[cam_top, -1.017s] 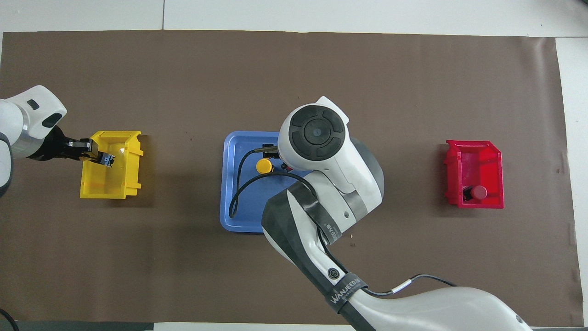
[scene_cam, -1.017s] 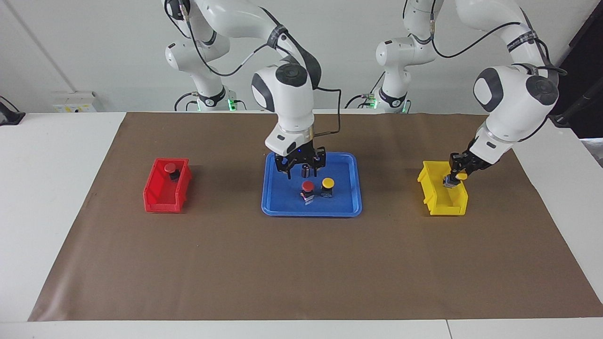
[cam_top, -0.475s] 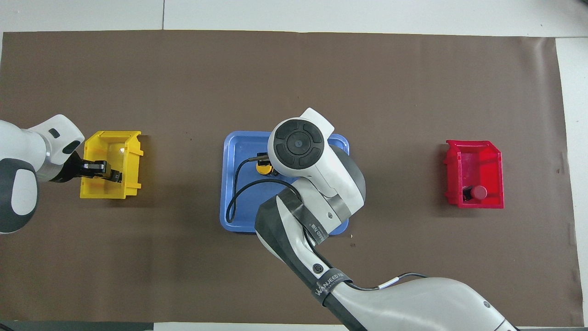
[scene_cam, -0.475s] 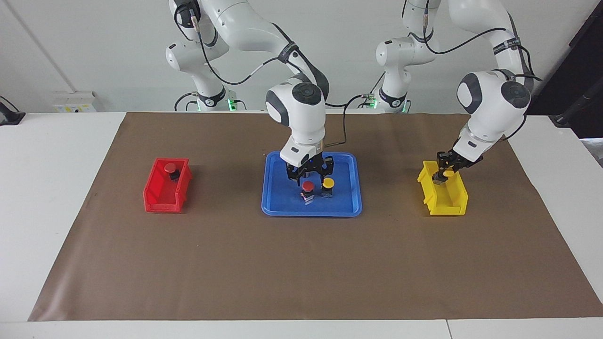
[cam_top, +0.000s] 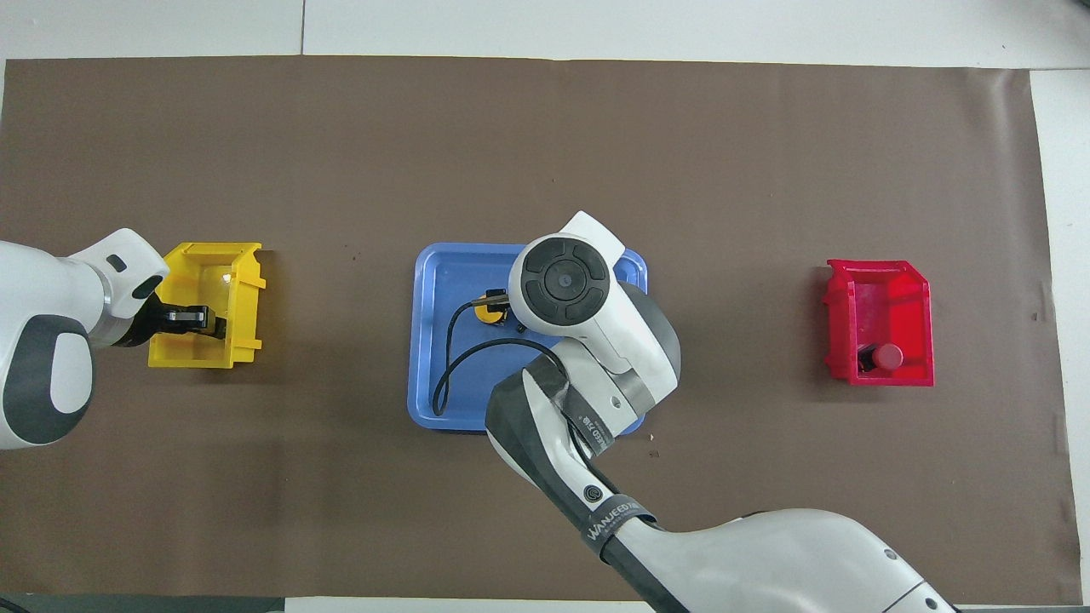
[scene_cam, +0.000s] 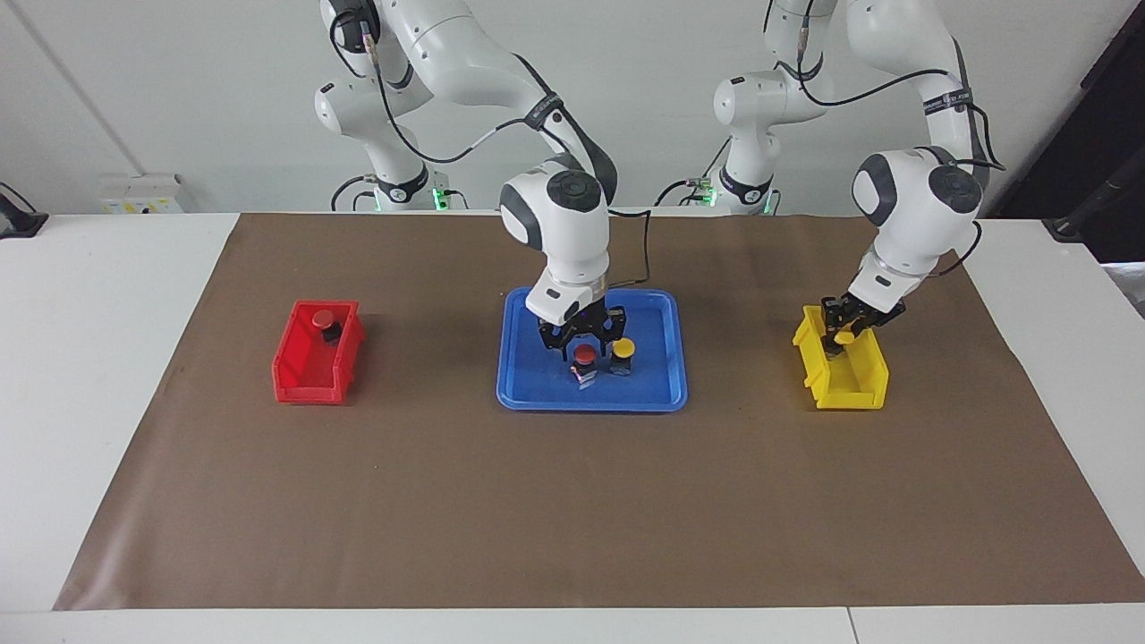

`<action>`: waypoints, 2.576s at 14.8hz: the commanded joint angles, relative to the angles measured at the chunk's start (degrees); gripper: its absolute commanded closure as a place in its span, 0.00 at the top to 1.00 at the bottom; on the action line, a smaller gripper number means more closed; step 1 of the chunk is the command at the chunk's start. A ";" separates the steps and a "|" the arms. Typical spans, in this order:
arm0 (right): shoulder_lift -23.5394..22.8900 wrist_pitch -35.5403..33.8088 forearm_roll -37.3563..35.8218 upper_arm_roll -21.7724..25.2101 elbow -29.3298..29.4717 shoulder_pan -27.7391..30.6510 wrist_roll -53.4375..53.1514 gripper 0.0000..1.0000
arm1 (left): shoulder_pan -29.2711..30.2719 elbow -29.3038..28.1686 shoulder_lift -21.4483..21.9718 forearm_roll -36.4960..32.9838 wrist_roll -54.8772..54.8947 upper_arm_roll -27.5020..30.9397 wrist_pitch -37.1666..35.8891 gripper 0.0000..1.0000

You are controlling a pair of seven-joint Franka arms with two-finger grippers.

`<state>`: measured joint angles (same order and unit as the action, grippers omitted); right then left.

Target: Sort red and yellow buttons by color

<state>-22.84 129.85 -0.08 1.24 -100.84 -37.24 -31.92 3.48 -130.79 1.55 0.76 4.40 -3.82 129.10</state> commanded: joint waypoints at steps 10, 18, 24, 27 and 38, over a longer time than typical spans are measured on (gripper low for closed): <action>6.46 -11.78 -0.36 -0.10 3.37 7.33 9.20 0.18 | 0.04 15.17 1.09 -0.23 0.26 -0.23 -18.31 0.95; 23.27 -19.55 0.43 -0.10 -11.21 33.70 45.59 0.19 | -28.23 18.99 -6.36 0.38 -38.82 -0.67 -7.39 1.00; 25.65 -9.09 0.43 -0.01 -20.00 40.75 55.99 0.19 | -37.22 20.30 -14.54 -0.23 -48.08 -0.58 -1.57 1.00; 25.91 -5.06 0.43 -0.01 -23.24 41.63 56.52 0.19 | -38.36 22.23 -18.05 -0.23 -49.22 -0.49 0.01 0.99; 24.94 7.96 0.43 -0.01 -32.22 41.63 56.09 0.19 | -38.90 25.13 -19.65 -0.94 -52.74 -0.23 -2.26 0.02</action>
<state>1.85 135.17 -0.15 2.04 -131.44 3.37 23.19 -34.35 -108.23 -17.48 0.87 -46.83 -5.24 128.58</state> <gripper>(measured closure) 0.590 0.595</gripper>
